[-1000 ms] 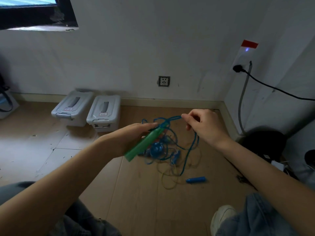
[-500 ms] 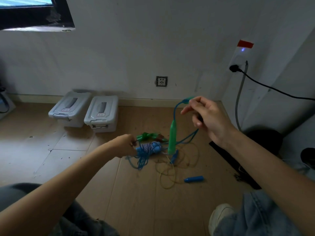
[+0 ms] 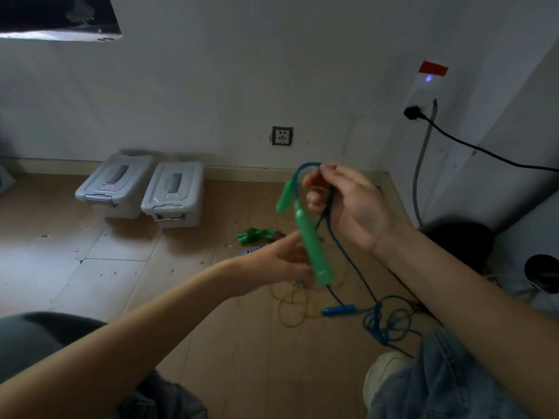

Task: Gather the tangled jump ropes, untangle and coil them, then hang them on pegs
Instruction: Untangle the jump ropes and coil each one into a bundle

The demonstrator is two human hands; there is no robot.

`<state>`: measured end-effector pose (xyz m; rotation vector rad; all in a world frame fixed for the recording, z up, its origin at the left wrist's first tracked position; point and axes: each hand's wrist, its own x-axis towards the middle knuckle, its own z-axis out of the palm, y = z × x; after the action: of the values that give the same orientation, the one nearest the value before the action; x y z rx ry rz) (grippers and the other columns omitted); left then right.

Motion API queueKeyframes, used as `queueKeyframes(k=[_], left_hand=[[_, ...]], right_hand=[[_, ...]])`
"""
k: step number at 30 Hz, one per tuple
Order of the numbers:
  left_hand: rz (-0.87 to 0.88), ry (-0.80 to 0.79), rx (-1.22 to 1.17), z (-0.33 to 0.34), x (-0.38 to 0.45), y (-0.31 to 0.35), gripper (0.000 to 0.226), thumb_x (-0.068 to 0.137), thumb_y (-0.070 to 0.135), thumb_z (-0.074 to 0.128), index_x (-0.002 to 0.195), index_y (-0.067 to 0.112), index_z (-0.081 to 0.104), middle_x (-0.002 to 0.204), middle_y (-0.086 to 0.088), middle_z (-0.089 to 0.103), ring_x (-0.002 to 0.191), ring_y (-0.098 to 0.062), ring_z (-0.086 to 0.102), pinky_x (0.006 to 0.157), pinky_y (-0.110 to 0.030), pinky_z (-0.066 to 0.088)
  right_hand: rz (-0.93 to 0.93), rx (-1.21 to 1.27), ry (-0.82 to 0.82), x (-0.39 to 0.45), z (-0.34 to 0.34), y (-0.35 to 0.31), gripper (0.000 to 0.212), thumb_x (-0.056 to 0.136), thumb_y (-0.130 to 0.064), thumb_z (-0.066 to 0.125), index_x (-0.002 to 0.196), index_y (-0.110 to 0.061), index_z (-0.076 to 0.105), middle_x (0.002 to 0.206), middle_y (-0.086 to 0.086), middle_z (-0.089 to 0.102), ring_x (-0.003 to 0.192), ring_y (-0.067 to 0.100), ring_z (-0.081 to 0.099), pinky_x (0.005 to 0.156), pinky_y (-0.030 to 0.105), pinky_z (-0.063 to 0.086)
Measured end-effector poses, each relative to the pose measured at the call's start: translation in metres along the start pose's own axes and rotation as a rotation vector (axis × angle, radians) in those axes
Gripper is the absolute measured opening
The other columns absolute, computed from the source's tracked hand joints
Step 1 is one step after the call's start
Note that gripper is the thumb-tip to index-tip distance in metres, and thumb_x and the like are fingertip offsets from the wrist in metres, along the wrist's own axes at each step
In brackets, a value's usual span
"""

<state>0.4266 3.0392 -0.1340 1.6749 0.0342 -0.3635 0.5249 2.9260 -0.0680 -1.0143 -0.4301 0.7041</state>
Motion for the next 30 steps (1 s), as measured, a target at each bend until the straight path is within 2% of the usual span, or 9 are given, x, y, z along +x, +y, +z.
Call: queueKeyframes(k=[5, 9, 12, 16, 18, 22, 24, 28, 30], left_hand=[[0.042, 0.059, 0.008, 0.003, 0.01, -0.002, 0.021, 0.088, 0.022, 0.057, 0.107, 0.025, 0.066, 0.111, 0.007, 0.066, 0.105, -0.009, 0.059, 0.095, -0.029, 0.045], [-0.2, -0.001, 0.24, 0.001, -0.002, -0.023, 0.024, 0.095, 0.024, 0.046, 0.075, 0.024, 0.06, 0.089, 0.0, 0.068, 0.087, -0.016, 0.063, 0.076, -0.018, 0.048], [-0.39, -0.089, 0.443, -0.004, -0.013, -0.033, 0.035, 0.099, 0.019, 0.034, 0.068, 0.015, 0.049, 0.075, -0.014, 0.063, 0.062, -0.019, 0.062, 0.065, -0.023, 0.047], [-0.283, 0.158, -0.158, -0.023, -0.018, -0.001, 0.032, 0.098, 0.025, 0.037, 0.077, 0.009, 0.055, 0.058, -0.001, 0.061, 0.052, -0.014, 0.062, 0.056, -0.028, 0.055], [-0.209, 0.282, -0.41, -0.026, -0.02, 0.022, 0.027, 0.097, 0.022, 0.039, 0.081, 0.008, 0.056, 0.057, -0.002, 0.061, 0.05, -0.013, 0.062, 0.055, -0.028, 0.055], [-0.126, 0.363, -0.724, -0.025, -0.026, 0.047, 0.027, 0.099, 0.016, 0.033, 0.086, 0.005, 0.054, 0.062, -0.005, 0.059, 0.048, -0.012, 0.062, 0.048, -0.023, 0.054], [-0.059, 0.412, -0.834, -0.031, -0.028, 0.051, 0.026, 0.099, 0.014, 0.032, 0.089, 0.002, 0.054, 0.061, -0.007, 0.059, 0.048, -0.013, 0.062, 0.048, -0.024, 0.054], [0.039, 0.682, -0.929, -0.054, -0.035, 0.053, 0.024, 0.099, 0.009, 0.035, 0.083, 0.002, 0.052, 0.049, -0.004, 0.061, 0.048, -0.013, 0.065, 0.043, -0.022, 0.051], [0.033, 0.742, -0.761, -0.066, -0.039, 0.049, 0.025, 0.099, 0.017, 0.035, 0.093, 0.003, 0.054, 0.069, -0.009, 0.068, 0.076, -0.017, 0.07, 0.056, -0.021, 0.054]], right_hand=[[0.054, 0.149, -0.037, 0.003, 0.009, 0.009, 0.02, 0.097, -0.009, 0.038, 0.085, -0.004, 0.053, 0.071, 0.009, 0.068, 0.057, 0.014, 0.062, 0.054, 0.023, 0.052], [-0.052, 0.198, 0.286, 0.015, -0.019, -0.004, 0.018, 0.097, -0.008, 0.041, 0.084, -0.005, 0.053, 0.062, 0.006, 0.065, 0.05, 0.011, 0.06, 0.047, 0.021, 0.048], [0.04, -0.167, 0.46, 0.018, -0.043, 0.003, 0.02, 0.099, -0.014, 0.04, 0.087, -0.006, 0.053, 0.072, 0.007, 0.061, 0.057, 0.012, 0.058, 0.053, 0.024, 0.047], [0.66, -0.626, 0.218, 0.0, -0.052, 0.034, 0.064, 0.094, -0.05, 0.036, 0.142, -0.008, 0.027, 0.137, 0.018, 0.042, 0.121, 0.032, 0.045, 0.097, 0.043, 0.039], [0.632, -0.697, 0.148, -0.008, -0.043, 0.039, 0.073, 0.089, -0.06, 0.036, 0.146, -0.017, 0.022, 0.151, 0.012, 0.026, 0.134, 0.033, 0.033, 0.107, 0.046, 0.031], [0.589, -0.591, -0.301, -0.021, -0.025, 0.029, 0.063, 0.075, -0.07, 0.05, 0.113, -0.022, 0.064, 0.117, 0.008, 0.065, 0.108, 0.021, 0.061, 0.083, 0.028, 0.05], [0.505, -0.656, -0.433, -0.029, -0.019, 0.027, 0.032, 0.081, -0.047, 0.063, 0.095, -0.019, 0.07, 0.096, 0.005, 0.072, 0.09, 0.015, 0.068, 0.073, 0.023, 0.053], [0.321, -0.698, -0.304, -0.027, -0.019, 0.027, 0.017, 0.089, -0.015, 0.057, 0.085, -0.003, 0.067, 0.074, 0.003, 0.071, 0.07, 0.012, 0.068, 0.061, 0.025, 0.056], [0.315, -0.642, -0.239, -0.025, -0.018, 0.026, 0.023, 0.091, -0.016, 0.053, 0.083, 0.001, 0.065, 0.076, 0.01, 0.07, 0.068, 0.018, 0.069, 0.058, 0.028, 0.058]])
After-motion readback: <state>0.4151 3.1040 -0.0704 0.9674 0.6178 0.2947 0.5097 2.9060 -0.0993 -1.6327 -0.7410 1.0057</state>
